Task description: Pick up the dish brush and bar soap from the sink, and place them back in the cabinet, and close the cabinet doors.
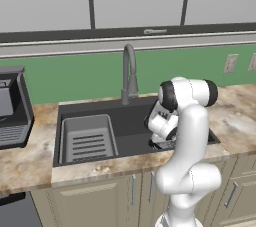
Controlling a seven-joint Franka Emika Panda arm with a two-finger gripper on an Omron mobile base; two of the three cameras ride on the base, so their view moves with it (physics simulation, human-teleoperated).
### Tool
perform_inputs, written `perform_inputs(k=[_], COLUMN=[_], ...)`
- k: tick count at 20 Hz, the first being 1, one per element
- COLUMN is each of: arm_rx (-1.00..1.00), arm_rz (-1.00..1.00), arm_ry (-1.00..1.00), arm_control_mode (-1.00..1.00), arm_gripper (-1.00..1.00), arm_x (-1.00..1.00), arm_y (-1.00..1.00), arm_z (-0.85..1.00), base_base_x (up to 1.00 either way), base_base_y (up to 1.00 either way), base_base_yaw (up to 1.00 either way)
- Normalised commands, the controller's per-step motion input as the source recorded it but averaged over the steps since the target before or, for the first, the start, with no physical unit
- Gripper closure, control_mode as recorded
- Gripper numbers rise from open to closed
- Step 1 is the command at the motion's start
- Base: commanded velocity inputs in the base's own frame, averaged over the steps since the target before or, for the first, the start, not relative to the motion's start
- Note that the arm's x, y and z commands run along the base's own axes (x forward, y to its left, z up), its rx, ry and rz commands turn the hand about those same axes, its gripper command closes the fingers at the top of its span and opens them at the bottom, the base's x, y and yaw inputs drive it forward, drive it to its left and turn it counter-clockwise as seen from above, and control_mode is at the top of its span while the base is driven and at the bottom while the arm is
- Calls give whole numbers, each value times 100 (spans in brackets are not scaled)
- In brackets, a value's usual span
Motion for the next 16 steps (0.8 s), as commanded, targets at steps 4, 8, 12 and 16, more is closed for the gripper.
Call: perform_inputs(k=[4,8,12,16], arm_rx=[0,0,0,0], arm_rz=[0,0,0,0], arm_ry=[0,0,0,0], arm_control_mode=[-100,-100,-100,-100], arm_gripper=[-100,-100,-100,-100], arm_x=[10,13,9,8], arm_y=[0,0,0,0], arm_z=[-10,-9,-12,-14], base_base_x=[0,0,0,0], base_base_y=[0,0,0,0], base_base_yaw=[0,0,0,0])
